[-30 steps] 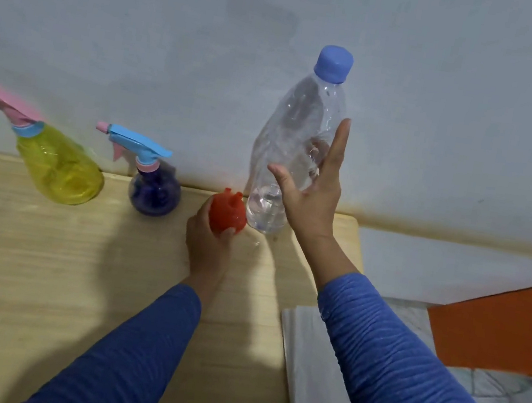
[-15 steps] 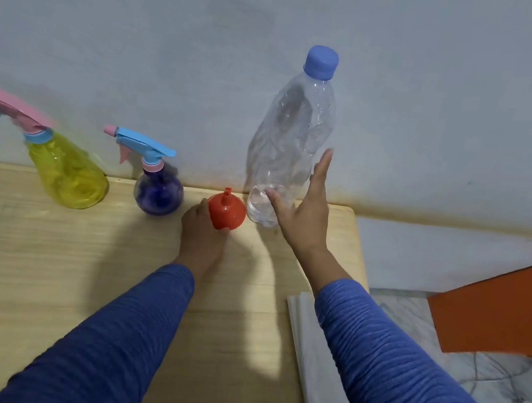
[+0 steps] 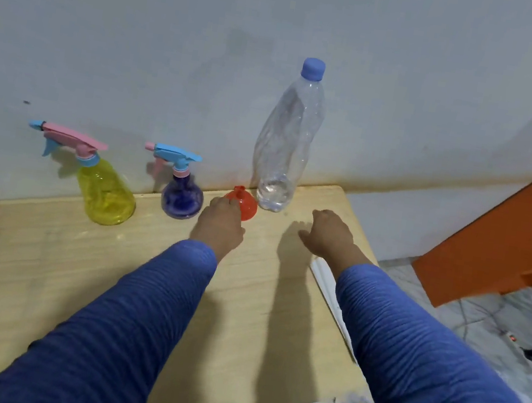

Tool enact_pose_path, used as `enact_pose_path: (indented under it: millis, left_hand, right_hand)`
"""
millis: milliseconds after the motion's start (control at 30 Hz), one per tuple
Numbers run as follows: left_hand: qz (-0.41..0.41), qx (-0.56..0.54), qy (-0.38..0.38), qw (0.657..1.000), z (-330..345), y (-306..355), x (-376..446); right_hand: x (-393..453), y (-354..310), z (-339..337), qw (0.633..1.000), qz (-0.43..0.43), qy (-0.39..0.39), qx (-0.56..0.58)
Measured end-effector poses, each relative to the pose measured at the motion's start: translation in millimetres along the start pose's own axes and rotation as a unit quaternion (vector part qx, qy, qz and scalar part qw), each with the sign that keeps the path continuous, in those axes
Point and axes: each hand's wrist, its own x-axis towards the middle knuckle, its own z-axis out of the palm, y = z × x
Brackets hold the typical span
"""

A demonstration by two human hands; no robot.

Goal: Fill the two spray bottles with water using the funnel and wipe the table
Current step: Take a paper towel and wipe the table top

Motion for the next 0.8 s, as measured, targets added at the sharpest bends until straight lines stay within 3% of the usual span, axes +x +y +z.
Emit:
enact_pose_path:
  millis: [300,533,667,800]
  left_hand:
    - [0.177,0.041,0.0,0.983,-10.1,74.2,-33.6]
    - [0.271,0.012,-0.078,0.959,50.9,128.6,-68.6]
    - [0.337,0.017,-0.116,0.934,88.3,139.0,-82.2]
    - [0.364,0.017,-0.134,0.922,112.5,137.9,-87.1]
  right_hand:
    - [-75.9,43.1,-2.4,0.994,0.088,0.062,0.005]
    - [-124.2,94.6,41.6,0.986,0.146,0.055,0.059]
    - [-143.0,110.4,73.7,0.983,0.147,0.014,0.106]
    - [-152.6,118.5,99.6,0.978,0.133,0.023,0.159]
